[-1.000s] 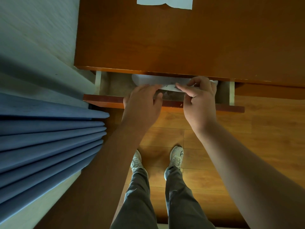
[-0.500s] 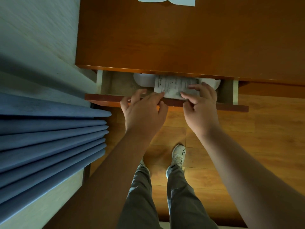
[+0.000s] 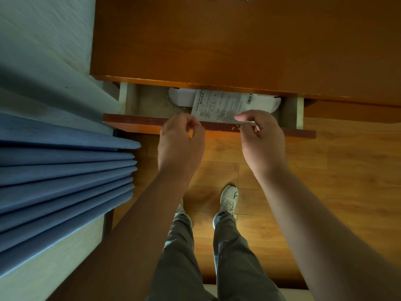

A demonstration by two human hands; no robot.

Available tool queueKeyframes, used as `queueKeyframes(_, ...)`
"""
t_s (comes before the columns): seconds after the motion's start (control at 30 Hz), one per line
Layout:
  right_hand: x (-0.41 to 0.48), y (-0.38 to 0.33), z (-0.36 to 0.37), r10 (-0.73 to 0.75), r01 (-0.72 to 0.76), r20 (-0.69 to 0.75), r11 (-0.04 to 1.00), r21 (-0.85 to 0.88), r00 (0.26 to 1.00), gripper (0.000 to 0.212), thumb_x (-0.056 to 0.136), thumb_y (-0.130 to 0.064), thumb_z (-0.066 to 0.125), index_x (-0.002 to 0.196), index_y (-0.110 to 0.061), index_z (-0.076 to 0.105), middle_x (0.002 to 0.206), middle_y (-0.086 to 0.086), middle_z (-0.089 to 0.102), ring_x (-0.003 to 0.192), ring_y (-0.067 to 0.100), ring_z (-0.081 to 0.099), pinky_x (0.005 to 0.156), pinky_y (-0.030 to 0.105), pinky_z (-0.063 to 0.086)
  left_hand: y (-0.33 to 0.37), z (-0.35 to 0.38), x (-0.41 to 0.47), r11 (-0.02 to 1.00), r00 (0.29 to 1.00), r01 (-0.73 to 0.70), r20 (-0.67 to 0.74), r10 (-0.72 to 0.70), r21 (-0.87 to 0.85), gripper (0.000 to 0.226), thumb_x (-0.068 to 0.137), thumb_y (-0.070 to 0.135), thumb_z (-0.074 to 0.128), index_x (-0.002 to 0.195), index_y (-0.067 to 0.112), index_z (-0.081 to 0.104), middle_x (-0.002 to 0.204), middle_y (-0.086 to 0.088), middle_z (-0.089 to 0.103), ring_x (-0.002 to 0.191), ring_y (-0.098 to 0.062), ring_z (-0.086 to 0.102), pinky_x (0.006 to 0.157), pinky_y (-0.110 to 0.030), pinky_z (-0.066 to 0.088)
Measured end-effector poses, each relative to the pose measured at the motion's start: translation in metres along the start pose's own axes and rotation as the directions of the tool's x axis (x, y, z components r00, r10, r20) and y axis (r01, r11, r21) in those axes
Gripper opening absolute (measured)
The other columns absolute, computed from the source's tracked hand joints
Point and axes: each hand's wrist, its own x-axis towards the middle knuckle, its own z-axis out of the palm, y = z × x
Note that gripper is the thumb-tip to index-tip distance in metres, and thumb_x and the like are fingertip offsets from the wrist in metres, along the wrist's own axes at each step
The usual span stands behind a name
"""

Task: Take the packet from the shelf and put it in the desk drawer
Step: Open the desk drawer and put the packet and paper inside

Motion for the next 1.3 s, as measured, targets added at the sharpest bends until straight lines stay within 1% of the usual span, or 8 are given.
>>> queueKeyframes(0.17, -0.028, 0.009, 0.000, 0.244, -0.237, -0.004, 0.946, 0.220, 0.970, 0.022, 0.094, -0.019, 0.053, 0.100, -0.032, 0.069, 0.111, -0.009, 0.073, 0.099, -0.005, 0.064, 0.068, 0.008, 0.046, -0.020, -0.004, -0.015, 0.980, 0.968, 0.196, 0.167, -0.189, -0.025, 0.032, 0.090, 0.047, 0.047, 0.104, 0.036, 0.074, 0.096, 0.014, 0.076, 0.067, 0.002, 0.063, 0.055, -0.022, 0.044)
queueKeyframes(0.33, -0.038, 0.017, 0.009, 0.363, -0.384, 0.128, 0.884, 0.266, 0.923, 0.042, 0.094, -0.023, 0.055, 0.136, -0.026, 0.062, 0.145, -0.006, 0.060, 0.113, -0.011, 0.051, 0.079, 0.006, 0.034, -0.030, 0.002, -0.020, 0.940, 0.938, 0.307, 0.214, -0.272, -0.148, 0.050, 0.087, 0.044, 0.056, 0.137, 0.041, 0.061, 0.129, 0.012, 0.070, 0.078, 0.010, 0.065, 0.063, -0.016, 0.046)
queueKeyframes(0.5, -0.041, 0.020, 0.014, 0.381, -0.416, 0.170, 0.857, 0.302, 0.909, 0.057, 0.091, -0.025, 0.058, 0.148, -0.025, 0.052, 0.158, -0.003, 0.047, 0.087, -0.036, 0.049, 0.074, 0.004, 0.050, -0.037, 0.011, -0.027, 0.905, 0.926, 0.342, 0.255, -0.279, -0.253, 0.062, 0.084, 0.034, 0.059, 0.144, 0.046, 0.052, 0.144, 0.013, 0.060, 0.064, 0.030, 0.054, 0.050, 0.002, 0.039)
queueKeyframes(0.53, -0.041, 0.019, 0.015, 0.383, -0.421, 0.178, 0.853, 0.308, 0.906, 0.057, 0.091, -0.022, 0.058, 0.148, -0.025, 0.051, 0.159, -0.004, 0.046, 0.090, -0.034, 0.050, 0.073, 0.005, 0.051, -0.037, 0.012, -0.027, 0.898, 0.922, 0.351, 0.264, -0.283, -0.264, 0.063, 0.084, 0.034, 0.060, 0.144, 0.047, 0.052, 0.144, 0.013, 0.060, 0.065, 0.030, 0.053, 0.050, 0.001, 0.040)
queueKeyframes(0.63, -0.041, 0.016, 0.015, 0.391, -0.440, 0.206, 0.832, 0.337, 0.897, 0.058, 0.091, -0.014, 0.058, 0.147, -0.028, 0.052, 0.159, -0.007, 0.045, 0.127, -0.010, 0.042, 0.113, 0.035, 0.040, -0.034, 0.012, -0.025, 0.885, 0.913, 0.370, 0.285, -0.291, -0.283, 0.064, 0.082, 0.036, 0.060, 0.144, 0.050, 0.051, 0.145, 0.015, 0.059, 0.078, 0.029, 0.056, 0.061, -0.007, 0.042)
queueKeyframes(0.87, -0.025, 0.013, 0.016, 0.415, -0.472, 0.229, 0.807, 0.354, 0.881, 0.063, 0.093, -0.007, 0.058, 0.149, -0.033, 0.049, 0.163, -0.010, 0.038, 0.148, 0.010, 0.030, 0.120, 0.047, 0.028, -0.027, 0.015, -0.009, 0.872, 0.910, 0.368, 0.317, -0.266, -0.323, 0.072, 0.082, 0.030, 0.062, 0.150, 0.044, 0.045, 0.152, 0.007, 0.053, 0.120, 0.006, 0.052, 0.087, -0.024, 0.043)
queueKeyframes(1.07, -0.003, 0.015, 0.020, 0.385, -0.462, 0.270, 0.816, 0.346, 0.883, 0.072, 0.093, 0.001, 0.055, 0.153, -0.037, 0.041, 0.166, -0.014, 0.031, 0.150, 0.010, 0.026, 0.112, 0.037, 0.028, -0.020, 0.020, 0.011, 0.883, 0.920, 0.333, 0.320, -0.227, -0.331, 0.074, 0.086, 0.026, 0.061, 0.154, 0.043, 0.039, 0.155, 0.005, 0.048, 0.099, 0.018, 0.054, 0.068, -0.011, 0.043)
queueKeyframes(1.3, 0.022, 0.014, 0.021, 0.361, -0.464, 0.311, 0.797, 0.386, 0.879, 0.077, 0.093, 0.004, 0.053, 0.154, -0.041, 0.037, 0.167, -0.022, 0.022, 0.145, 0.003, 0.028, 0.089, 0.019, 0.033, -0.011, 0.025, 0.035, 0.890, 0.921, 0.322, 0.326, -0.215, -0.323, 0.076, 0.089, 0.018, 0.063, 0.156, 0.040, 0.035, 0.159, 0.001, 0.044, 0.139, -0.009, 0.043, 0.096, -0.032, 0.041)
